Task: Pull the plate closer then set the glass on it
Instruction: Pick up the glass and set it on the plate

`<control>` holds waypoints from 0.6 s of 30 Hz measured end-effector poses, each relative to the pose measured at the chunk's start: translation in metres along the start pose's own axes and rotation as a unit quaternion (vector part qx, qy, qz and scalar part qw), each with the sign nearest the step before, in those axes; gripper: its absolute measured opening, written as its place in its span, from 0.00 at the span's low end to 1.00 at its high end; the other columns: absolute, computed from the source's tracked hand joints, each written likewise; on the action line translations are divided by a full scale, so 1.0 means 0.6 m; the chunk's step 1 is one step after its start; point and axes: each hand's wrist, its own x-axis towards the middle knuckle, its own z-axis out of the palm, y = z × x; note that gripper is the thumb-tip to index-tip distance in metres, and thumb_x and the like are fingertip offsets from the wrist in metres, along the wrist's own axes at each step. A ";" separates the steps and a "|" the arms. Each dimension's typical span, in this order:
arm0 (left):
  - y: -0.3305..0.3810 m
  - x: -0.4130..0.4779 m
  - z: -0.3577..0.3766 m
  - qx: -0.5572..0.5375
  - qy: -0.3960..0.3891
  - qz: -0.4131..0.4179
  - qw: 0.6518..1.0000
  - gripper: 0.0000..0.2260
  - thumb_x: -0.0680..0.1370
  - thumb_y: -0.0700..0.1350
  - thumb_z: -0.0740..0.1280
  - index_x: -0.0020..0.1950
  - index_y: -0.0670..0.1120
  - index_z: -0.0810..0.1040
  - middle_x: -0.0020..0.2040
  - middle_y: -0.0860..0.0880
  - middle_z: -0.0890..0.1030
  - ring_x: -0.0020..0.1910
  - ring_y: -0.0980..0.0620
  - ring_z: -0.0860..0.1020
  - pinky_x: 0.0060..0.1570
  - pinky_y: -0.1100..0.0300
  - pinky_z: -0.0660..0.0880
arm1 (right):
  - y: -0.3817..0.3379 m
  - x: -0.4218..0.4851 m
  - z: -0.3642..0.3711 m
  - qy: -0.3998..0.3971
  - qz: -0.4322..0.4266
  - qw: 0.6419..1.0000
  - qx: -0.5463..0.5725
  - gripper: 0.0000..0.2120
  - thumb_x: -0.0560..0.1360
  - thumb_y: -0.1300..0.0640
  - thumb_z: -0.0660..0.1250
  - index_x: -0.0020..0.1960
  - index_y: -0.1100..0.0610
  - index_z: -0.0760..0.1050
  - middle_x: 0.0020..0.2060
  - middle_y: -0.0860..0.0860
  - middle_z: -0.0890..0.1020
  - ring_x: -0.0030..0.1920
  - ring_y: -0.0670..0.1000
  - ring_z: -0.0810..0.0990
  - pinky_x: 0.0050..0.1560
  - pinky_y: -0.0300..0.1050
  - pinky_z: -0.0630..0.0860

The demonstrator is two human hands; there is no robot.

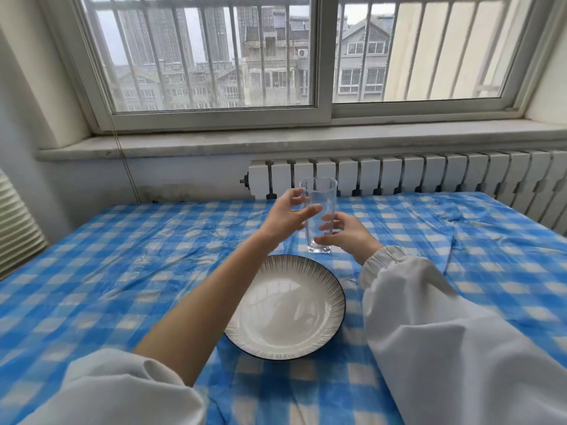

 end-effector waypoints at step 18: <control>0.016 -0.111 -0.099 0.021 -0.057 0.007 0.998 0.17 0.67 0.49 0.72 0.52 0.52 0.72 0.48 0.54 0.75 0.41 0.59 0.79 0.31 0.67 0.77 | -0.030 -0.074 0.055 -0.127 -0.085 0.983 -0.100 0.22 0.60 0.60 0.77 0.51 0.57 0.74 0.43 0.48 0.80 0.48 0.46 0.79 0.44 0.34 0.74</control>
